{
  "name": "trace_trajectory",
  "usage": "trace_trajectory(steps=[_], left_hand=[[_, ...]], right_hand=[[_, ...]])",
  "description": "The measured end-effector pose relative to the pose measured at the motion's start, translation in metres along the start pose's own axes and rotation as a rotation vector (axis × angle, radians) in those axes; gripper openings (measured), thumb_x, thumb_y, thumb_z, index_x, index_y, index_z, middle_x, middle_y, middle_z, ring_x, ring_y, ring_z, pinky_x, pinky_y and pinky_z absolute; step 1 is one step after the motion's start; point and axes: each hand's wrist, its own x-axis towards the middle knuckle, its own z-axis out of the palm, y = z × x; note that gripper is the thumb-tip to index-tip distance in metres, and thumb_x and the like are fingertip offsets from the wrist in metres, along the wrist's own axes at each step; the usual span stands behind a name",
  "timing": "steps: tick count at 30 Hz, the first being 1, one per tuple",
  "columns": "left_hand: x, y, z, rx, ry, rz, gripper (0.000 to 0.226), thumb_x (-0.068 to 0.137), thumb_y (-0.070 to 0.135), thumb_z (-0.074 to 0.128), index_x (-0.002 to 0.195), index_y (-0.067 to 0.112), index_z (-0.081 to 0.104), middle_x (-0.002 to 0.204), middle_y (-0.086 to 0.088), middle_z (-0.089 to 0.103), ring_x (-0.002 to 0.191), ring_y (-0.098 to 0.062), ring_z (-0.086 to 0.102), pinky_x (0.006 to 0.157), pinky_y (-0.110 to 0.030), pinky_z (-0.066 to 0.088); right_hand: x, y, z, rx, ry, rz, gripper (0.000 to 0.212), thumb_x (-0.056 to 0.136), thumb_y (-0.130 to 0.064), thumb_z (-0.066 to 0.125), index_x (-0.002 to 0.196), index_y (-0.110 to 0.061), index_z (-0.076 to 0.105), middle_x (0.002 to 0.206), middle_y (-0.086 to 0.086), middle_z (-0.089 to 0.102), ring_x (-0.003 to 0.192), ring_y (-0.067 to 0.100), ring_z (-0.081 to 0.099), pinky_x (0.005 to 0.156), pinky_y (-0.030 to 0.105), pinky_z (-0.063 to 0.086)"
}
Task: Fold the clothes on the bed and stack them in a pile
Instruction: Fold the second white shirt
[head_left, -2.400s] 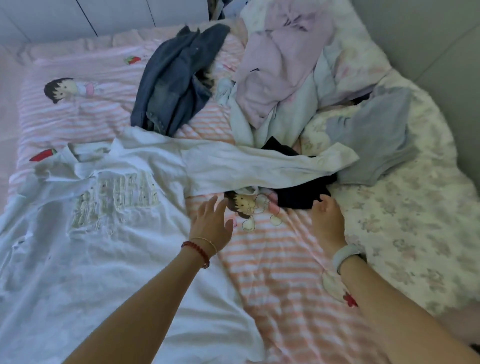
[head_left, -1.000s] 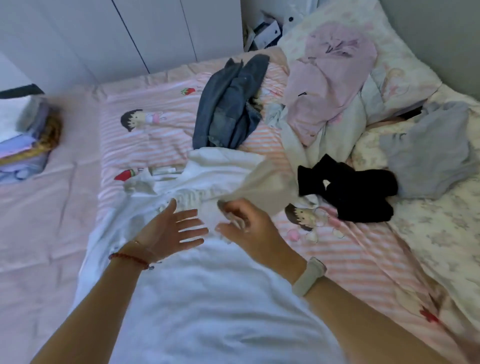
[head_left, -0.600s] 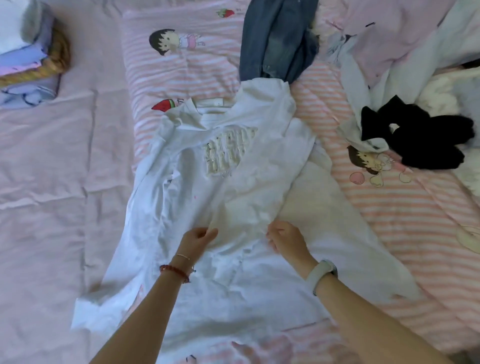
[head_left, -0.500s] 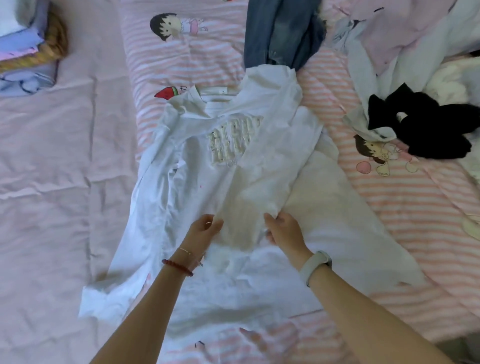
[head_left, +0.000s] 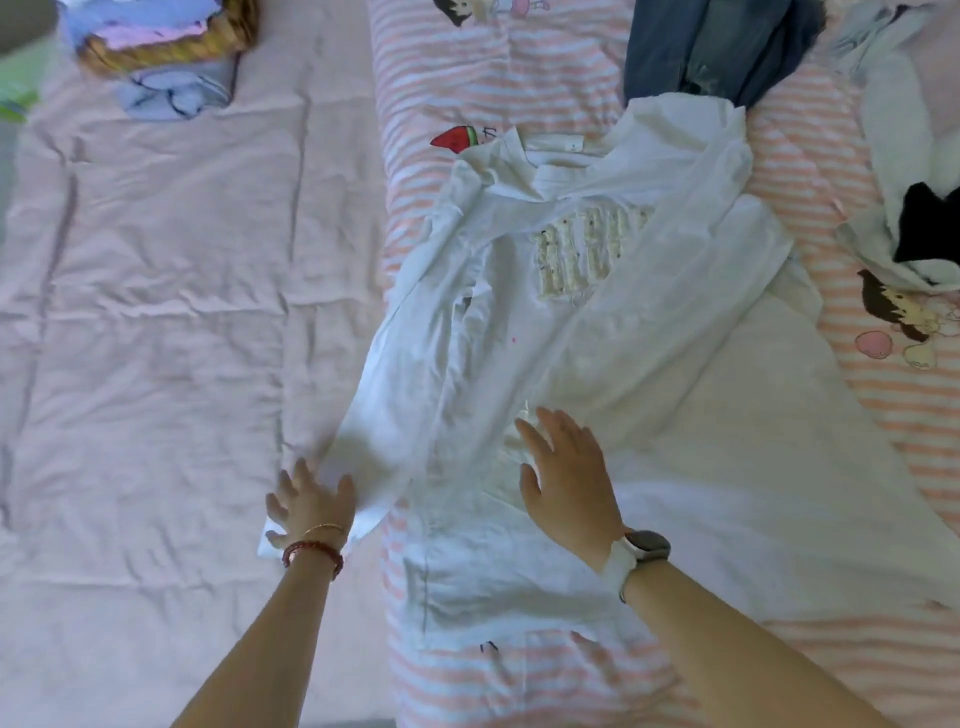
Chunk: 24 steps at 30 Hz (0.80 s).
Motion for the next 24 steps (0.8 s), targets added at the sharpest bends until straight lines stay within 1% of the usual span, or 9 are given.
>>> trace_trajectory(steps=[4,6,8,11,14,16,19,22,24], left_hand=[[0.032,-0.030,-0.002,0.079,-0.131,-0.087,0.089,0.052,0.045,0.062,0.131,0.025,0.027,0.134,-0.002,0.032,0.128,-0.027,0.026,0.108,-0.050,0.020],[0.048,-0.038,-0.009,0.120,-0.178,-0.053,0.079,0.061,0.043,0.070,0.128,0.021,0.034,0.125,-0.009,0.046,0.120,-0.031,0.040,0.101,-0.042,0.031],[0.061,-0.041,-0.024,0.024,-0.189,0.042,0.043,0.079,0.029,0.067,0.117,0.014,0.054,0.107,-0.011,0.061,0.108,-0.032,0.054,0.085,-0.032,0.039],[0.058,-0.042,-0.061,-0.371,0.083,0.018,0.015,0.087,0.017,0.055,0.095,0.009,0.066,0.086,-0.010,0.063,0.092,-0.033,0.059,0.071,-0.028,0.037],[0.024,-0.042,-0.092,-0.622,0.274,0.143,0.008,0.089,0.011,0.052,0.084,0.016,0.056,0.075,0.002,0.057,0.082,-0.024,0.056,0.066,-0.023,0.040],[-0.013,-0.037,-0.101,-0.682,0.140,0.392,0.021,0.089,0.001,0.052,0.079,0.019,0.052,0.075,0.008,0.056,0.074,-0.014,0.054,0.064,-0.014,0.043],[-0.061,-0.034,-0.095,-0.535,-0.227,0.697,0.030,0.087,-0.004,0.056,0.079,0.025,0.051,0.076,0.014,0.063,0.065,-0.009,0.058,0.063,-0.017,0.046],[-0.079,-0.039,-0.087,-0.397,-0.523,0.823,0.018,0.085,0.004,0.058,0.081,0.022,0.058,0.089,0.019,0.070,0.087,-0.001,0.067,0.077,-0.017,0.052],[-0.073,-0.043,-0.086,-0.488,-0.477,0.711,0.014,0.085,0.001,0.058,0.081,0.014,0.063,0.087,0.013,0.072,0.083,-0.004,0.067,0.074,-0.018,0.052]], right_hand=[[0.008,-0.021,0.023,-0.078,-0.076,0.031,0.050,0.097,-0.026,0.030,0.146,-0.020,0.020,0.155,0.007,0.011,0.143,0.021,0.005,0.117,0.041,0.005],[0.008,-0.027,0.028,-0.065,-0.023,0.058,0.048,0.096,-0.022,0.033,0.144,-0.016,0.027,0.153,0.010,0.018,0.143,0.023,0.010,0.116,0.043,0.008],[0.006,-0.035,0.026,0.022,0.091,0.038,0.042,0.094,-0.013,0.042,0.135,-0.008,0.042,0.145,0.015,0.034,0.138,0.029,0.025,0.114,0.045,0.018],[0.004,-0.060,0.020,0.268,0.235,-0.119,0.029,0.087,0.001,0.054,0.115,-0.001,0.058,0.117,0.015,0.057,0.112,0.030,0.052,0.093,0.035,0.045],[0.018,-0.103,0.015,0.735,0.028,-0.032,0.018,0.091,-0.004,0.052,0.105,-0.005,0.063,0.095,0.004,0.066,0.088,0.013,0.061,0.078,0.024,0.047],[0.035,-0.131,0.012,1.139,-0.302,0.231,0.020,0.094,-0.022,0.052,0.105,-0.010,0.063,0.087,-0.001,0.069,0.080,0.010,0.063,0.074,0.026,0.050],[0.056,-0.151,0.015,1.304,-0.643,0.422,0.034,0.084,-0.049,0.060,0.089,-0.016,0.063,0.080,0.000,0.068,0.073,0.016,0.065,0.070,0.032,0.055],[0.065,-0.153,0.025,1.089,-0.634,0.459,0.041,0.076,-0.027,0.073,0.107,-0.004,0.059,0.103,0.014,0.066,0.091,0.025,0.065,0.084,0.038,0.054],[0.066,-0.147,0.026,0.972,-0.478,0.421,0.036,0.079,-0.004,0.062,0.114,0.002,0.055,0.099,0.018,0.063,0.084,0.025,0.062,0.073,0.028,0.054]])
